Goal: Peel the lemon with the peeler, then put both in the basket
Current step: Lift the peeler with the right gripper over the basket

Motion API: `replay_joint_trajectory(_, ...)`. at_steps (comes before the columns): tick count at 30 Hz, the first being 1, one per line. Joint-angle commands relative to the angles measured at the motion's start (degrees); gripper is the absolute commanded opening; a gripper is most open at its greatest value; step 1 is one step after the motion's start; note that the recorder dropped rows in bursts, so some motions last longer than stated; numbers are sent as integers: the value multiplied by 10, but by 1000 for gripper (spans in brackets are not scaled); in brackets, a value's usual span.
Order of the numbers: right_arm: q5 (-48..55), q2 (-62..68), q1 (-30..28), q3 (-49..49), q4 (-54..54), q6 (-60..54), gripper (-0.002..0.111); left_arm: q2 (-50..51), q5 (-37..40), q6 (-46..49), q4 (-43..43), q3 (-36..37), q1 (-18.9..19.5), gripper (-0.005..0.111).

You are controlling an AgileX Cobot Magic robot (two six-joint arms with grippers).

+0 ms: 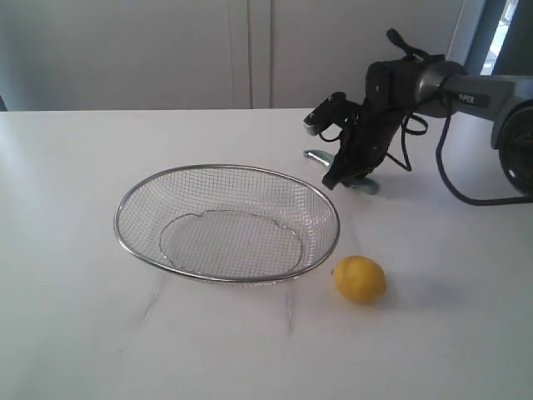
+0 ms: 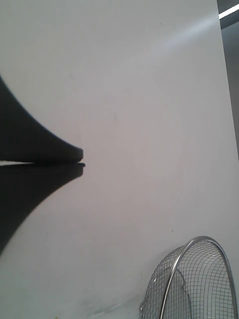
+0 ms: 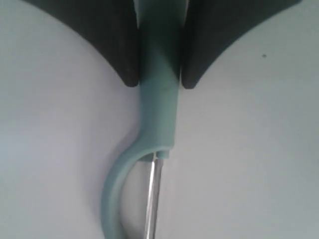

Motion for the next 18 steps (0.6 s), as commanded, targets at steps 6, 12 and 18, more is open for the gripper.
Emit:
replay_joint_trajectory(6, 135, -147, 0, -13, 122, 22, 0, -3, 2, 0, -1, 2, -2, 0)
replay_joint_trajectory(12, 235, -167, 1, -7, 317, -25, 0, -3, 2, 0, -1, 2, -3, 0)
replay_joint_trajectory(18, 235, -167, 24, 30, 314, -28, 0, -3, 2, 0, -1, 2, -3, 0)
